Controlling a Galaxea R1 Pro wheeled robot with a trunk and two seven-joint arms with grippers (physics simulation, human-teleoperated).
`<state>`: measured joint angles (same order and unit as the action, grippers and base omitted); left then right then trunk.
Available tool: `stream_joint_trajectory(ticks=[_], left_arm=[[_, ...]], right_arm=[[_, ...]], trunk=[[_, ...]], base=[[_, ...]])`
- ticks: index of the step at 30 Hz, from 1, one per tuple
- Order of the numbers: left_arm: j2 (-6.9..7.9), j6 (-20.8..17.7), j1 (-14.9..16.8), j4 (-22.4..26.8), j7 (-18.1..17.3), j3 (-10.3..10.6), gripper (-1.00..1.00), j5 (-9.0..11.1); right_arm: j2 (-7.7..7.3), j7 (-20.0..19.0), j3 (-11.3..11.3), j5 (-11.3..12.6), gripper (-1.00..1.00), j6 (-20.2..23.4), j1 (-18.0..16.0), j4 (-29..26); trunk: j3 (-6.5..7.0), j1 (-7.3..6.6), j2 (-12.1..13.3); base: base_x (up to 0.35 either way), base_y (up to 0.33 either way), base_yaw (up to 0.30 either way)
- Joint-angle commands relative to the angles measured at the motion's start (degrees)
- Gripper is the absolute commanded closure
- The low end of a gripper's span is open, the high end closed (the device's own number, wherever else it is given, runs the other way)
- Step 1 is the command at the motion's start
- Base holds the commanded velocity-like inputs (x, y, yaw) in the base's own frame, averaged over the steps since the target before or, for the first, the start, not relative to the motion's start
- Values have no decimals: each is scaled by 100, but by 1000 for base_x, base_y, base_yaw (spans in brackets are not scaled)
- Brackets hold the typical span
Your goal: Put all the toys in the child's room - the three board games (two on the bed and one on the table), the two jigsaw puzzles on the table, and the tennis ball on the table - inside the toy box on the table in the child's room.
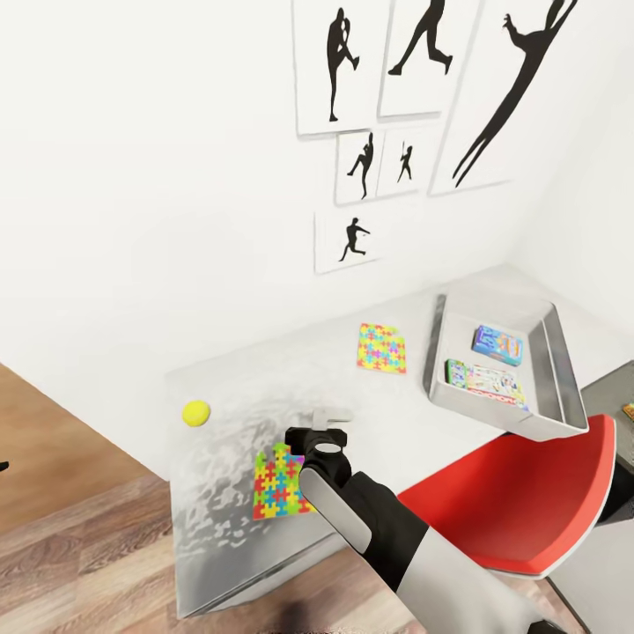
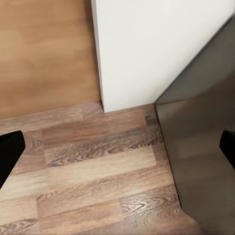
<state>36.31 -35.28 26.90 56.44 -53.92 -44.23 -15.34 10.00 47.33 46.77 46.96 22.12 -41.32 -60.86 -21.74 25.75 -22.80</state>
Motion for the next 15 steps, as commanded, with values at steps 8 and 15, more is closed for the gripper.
stream_joint_trajectory(ticks=[8,15], left_arm=[[-5,-41,9,7,-48,-15,-100,-34],[-6,-41,9,6,-48,-15,-100,-31]], right_arm=[[0,40,10,24,-100,29,-8,-5],[0,40,13,22,-100,29,-8,-5]], trunk=[[-72,3,-12],[-99,3,-12]], base=[[0,0,-65],[0,0,-12]])
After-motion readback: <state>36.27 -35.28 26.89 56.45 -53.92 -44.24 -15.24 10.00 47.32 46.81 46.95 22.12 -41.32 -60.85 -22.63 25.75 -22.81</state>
